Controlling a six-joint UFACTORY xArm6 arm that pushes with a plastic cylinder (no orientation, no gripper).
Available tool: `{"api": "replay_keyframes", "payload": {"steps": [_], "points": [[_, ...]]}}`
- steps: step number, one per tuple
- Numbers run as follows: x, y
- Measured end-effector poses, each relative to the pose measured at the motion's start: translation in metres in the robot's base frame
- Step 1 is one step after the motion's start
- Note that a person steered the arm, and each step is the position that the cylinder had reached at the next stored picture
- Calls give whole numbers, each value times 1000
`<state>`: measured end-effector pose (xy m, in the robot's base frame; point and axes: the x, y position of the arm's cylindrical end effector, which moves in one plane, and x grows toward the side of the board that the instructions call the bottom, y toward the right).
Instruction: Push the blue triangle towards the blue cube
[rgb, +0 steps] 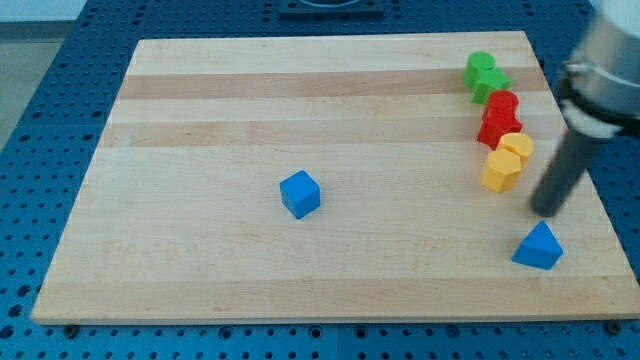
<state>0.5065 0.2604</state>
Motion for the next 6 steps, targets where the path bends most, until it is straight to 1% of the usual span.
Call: {"api": "replay_keyframes", "payload": {"steps": [1, 2, 3, 5, 6], "points": [[17, 69], [56, 82], [67, 61], [50, -17], [50, -57]]}}
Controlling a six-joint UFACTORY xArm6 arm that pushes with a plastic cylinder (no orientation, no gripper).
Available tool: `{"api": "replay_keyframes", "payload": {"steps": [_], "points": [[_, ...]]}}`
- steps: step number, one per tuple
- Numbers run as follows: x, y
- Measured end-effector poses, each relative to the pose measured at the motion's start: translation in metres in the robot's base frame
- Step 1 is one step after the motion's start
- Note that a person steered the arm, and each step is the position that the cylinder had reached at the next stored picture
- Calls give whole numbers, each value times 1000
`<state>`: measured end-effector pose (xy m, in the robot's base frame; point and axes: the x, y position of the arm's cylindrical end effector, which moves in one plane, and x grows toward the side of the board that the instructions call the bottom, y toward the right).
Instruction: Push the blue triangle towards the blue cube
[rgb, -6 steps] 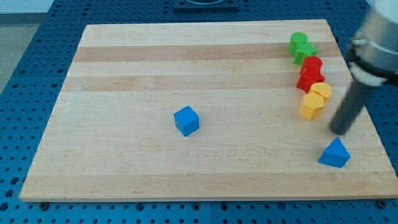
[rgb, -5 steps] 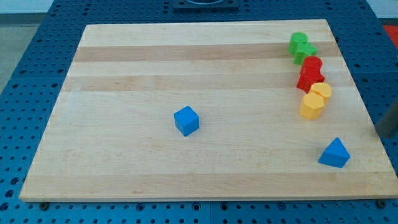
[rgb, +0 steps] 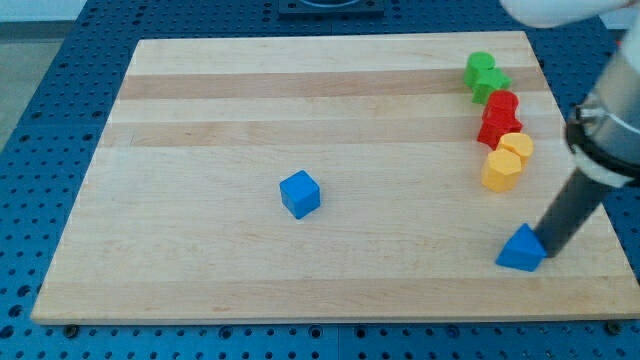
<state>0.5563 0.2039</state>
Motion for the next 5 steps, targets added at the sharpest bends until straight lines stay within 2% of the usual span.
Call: {"api": "replay_keyframes", "payload": {"steps": [3, 5], "points": [[15, -5], [11, -37]]}}
